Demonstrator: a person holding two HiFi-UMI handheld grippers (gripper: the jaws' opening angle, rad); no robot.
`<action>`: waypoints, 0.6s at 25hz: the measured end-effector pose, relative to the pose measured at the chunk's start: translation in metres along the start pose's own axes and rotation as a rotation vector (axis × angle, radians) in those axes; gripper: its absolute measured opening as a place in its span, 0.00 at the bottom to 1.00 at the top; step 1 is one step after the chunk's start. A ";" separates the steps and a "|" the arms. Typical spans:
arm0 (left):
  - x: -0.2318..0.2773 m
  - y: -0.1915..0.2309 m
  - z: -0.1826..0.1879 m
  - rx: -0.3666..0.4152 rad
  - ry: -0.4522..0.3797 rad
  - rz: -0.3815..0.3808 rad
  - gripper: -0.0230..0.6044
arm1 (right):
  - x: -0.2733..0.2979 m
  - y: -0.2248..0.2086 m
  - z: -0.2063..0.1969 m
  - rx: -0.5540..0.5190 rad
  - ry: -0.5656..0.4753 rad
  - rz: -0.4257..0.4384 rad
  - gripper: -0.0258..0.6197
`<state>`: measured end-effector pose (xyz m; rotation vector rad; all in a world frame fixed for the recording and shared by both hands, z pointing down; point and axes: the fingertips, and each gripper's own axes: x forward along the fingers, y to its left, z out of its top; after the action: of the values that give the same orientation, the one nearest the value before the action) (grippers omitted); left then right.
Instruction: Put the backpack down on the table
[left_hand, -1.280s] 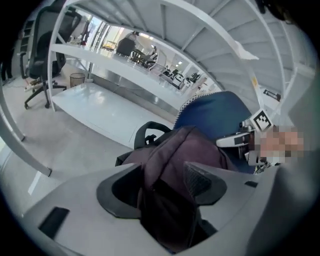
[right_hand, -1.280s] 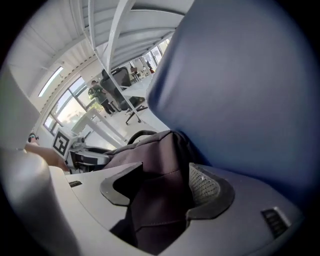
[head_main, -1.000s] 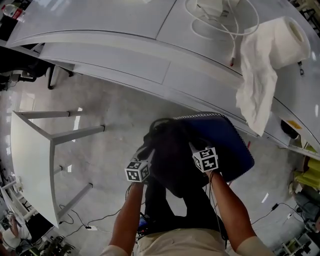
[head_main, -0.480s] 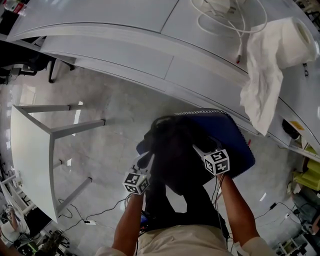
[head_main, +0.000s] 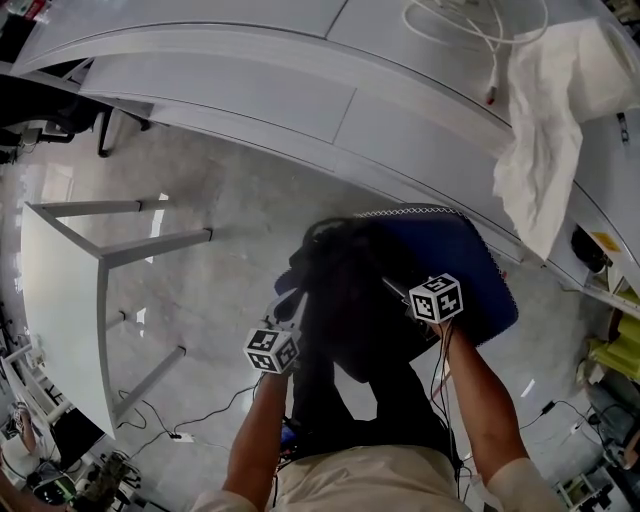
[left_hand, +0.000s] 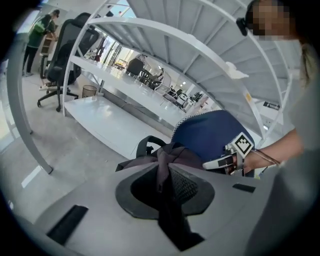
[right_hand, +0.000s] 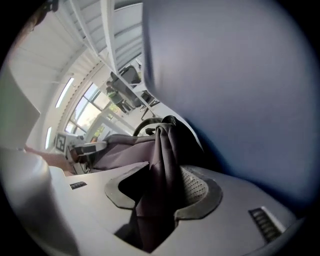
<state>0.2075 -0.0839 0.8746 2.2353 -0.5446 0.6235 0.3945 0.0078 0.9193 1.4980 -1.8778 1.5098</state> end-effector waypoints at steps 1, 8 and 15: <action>0.000 -0.005 0.000 0.024 0.011 0.016 0.12 | -0.007 0.003 0.000 -0.042 -0.011 -0.024 0.33; -0.041 -0.054 0.005 0.123 -0.019 0.061 0.11 | -0.078 0.043 -0.008 -0.174 -0.152 -0.130 0.28; -0.104 -0.091 0.028 0.250 -0.127 0.093 0.11 | -0.128 0.098 0.005 -0.287 -0.264 -0.109 0.26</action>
<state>0.1826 -0.0274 0.7481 2.5095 -0.6687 0.6287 0.3660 0.0613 0.7697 1.6918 -2.0149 0.9837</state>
